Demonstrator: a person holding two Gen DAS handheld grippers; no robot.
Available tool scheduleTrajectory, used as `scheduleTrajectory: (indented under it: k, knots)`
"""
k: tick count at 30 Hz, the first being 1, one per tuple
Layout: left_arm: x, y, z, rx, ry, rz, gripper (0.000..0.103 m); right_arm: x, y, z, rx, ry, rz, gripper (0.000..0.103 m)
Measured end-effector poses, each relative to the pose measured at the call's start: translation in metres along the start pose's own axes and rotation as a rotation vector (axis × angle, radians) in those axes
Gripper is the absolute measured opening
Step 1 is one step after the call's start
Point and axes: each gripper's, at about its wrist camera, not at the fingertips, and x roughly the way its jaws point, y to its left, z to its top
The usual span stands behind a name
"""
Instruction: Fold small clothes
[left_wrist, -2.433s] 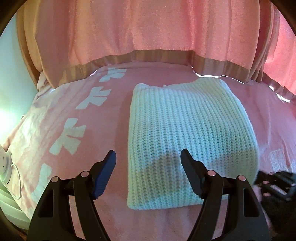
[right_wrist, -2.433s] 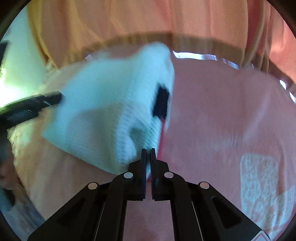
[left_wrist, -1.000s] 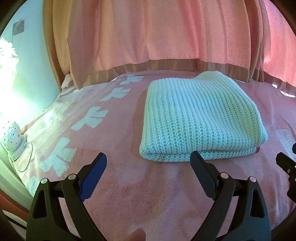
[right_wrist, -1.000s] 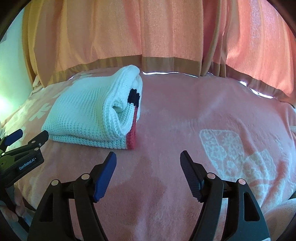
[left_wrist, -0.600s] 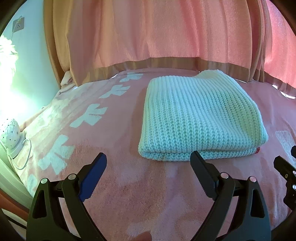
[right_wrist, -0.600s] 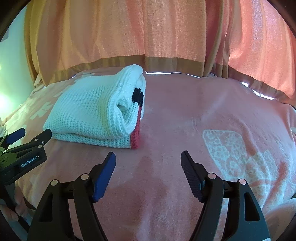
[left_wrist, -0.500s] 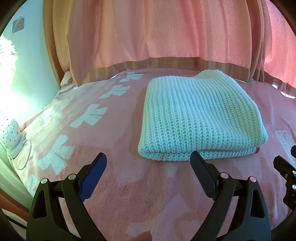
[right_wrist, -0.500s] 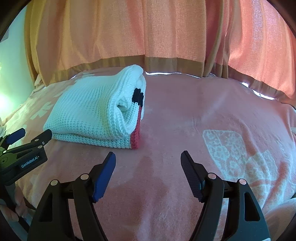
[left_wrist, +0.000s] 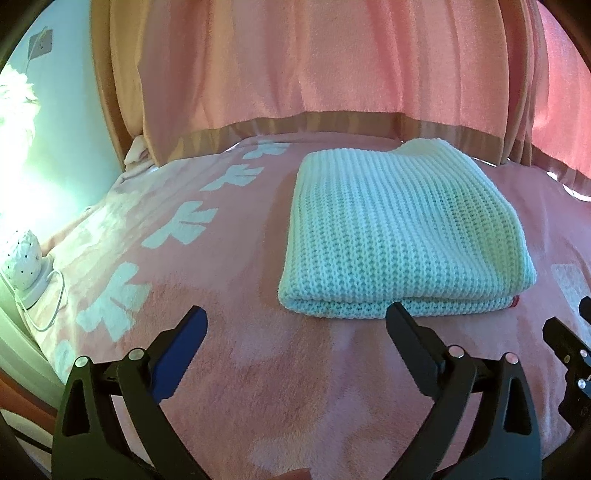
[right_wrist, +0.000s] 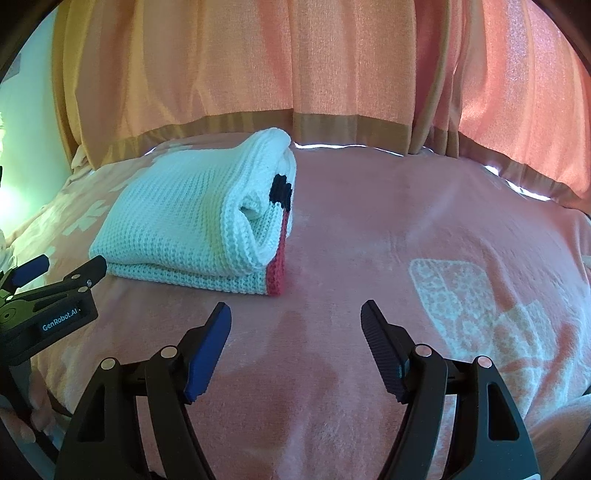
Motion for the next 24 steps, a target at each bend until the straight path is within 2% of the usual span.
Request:
scheduleTrajectory:
  k: [4,24]
  knots:
    - [0.0011,-0.0022,-0.0013,0.018,0.005,0.006,0.098,-0.0006,0.0014,-0.0007,0.002,0.0,0.0,0.07]
    - [0.0009,-0.0051,-0.0066,0.044,0.005,-0.027,0.098,0.002,0.0029,-0.0031,0.015,0.011,0.011,0.07]
